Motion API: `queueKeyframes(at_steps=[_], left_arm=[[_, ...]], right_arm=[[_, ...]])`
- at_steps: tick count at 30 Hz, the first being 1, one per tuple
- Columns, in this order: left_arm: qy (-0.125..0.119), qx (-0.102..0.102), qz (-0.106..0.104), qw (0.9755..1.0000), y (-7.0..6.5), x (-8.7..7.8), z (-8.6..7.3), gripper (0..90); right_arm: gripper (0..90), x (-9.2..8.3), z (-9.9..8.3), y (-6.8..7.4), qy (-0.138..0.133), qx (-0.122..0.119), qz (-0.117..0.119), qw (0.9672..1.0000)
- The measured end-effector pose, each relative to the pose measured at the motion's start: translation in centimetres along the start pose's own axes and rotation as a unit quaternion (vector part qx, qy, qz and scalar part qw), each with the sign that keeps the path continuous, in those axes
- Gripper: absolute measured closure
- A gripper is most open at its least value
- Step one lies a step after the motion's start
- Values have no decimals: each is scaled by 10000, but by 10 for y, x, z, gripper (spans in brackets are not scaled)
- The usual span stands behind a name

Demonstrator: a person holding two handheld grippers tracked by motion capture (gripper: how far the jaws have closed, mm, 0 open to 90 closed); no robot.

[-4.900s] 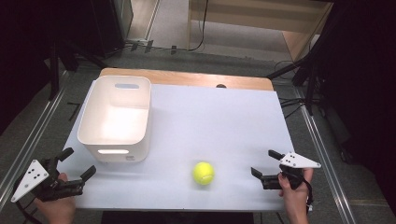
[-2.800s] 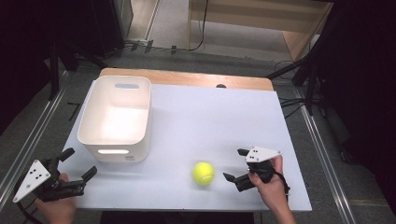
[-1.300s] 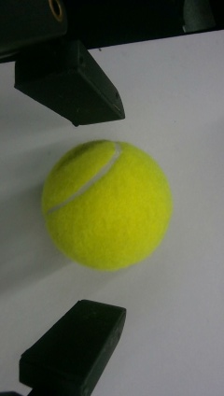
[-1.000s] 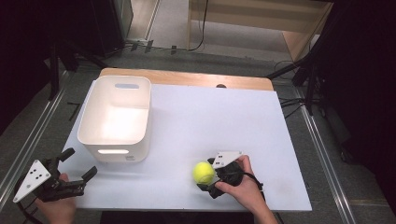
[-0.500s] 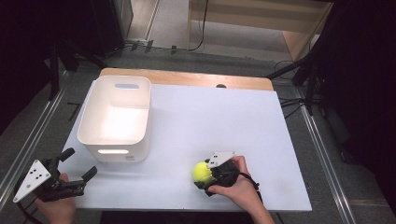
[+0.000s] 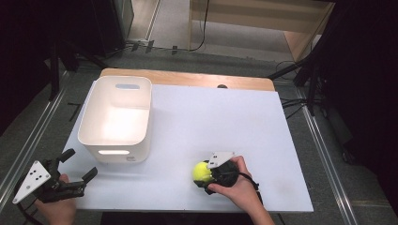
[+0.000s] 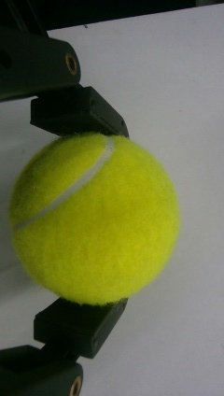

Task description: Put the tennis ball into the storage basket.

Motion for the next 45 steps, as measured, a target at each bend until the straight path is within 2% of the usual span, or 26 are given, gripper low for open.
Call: queueKeyframes(at_steps=[5, 14, 26, 45], left_arm=[[16, 20, 4, 10000, 0, 1, 0, 0], [14, 7, 7, 10000, 0, 1, 0, 0], [39, 40, 10, 10000, -1, 1, 0, 0], [31, 28, 11, 10000, -1, 1, 0, 0]], right_arm=[[236, -4, 5, -1, -64, 8, 52, 10000], [236, -10, 13, -8, -147, 57, 5, 9999], [236, -19, 32, -17, -239, 86, -12, 9997], [236, -19, 60, -24, -292, 66, 40, 9995]])
Point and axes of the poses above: each handheld gripper's, and its own axes: x roughly forward along the jaws, z roughly out of its top, y roughly to its left, the point moved 3 cm from there along x, roughly forward along the jaws, and after that the axes turned 5 degrees about -z, right-handed, at the moved point
